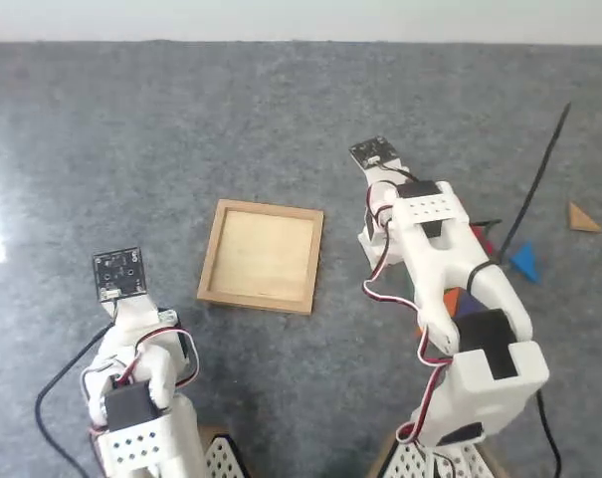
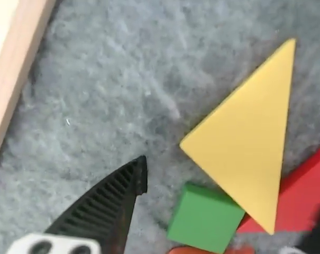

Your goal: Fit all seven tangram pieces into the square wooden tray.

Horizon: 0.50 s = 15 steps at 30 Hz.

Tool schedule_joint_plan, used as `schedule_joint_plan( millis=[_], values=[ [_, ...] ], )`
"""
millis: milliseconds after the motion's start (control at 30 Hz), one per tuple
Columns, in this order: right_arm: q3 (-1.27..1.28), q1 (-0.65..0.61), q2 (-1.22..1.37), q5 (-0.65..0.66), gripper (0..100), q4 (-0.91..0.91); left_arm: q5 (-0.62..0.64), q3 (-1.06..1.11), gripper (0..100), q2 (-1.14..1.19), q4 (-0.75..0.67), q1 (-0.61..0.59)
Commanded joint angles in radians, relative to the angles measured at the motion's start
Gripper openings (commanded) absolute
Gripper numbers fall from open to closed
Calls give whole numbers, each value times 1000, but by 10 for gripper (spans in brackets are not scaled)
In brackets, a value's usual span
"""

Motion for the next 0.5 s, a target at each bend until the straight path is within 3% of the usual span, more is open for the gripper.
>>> schedule_joint_plan(
  millis=[0,467],
  values=[
    [-49,16,-12,21,387,-16,-6,-7,14,-17,8,-5],
    [-152,56,140,112,384,10,-6,-7,14,-17,8,-5]
  ],
)
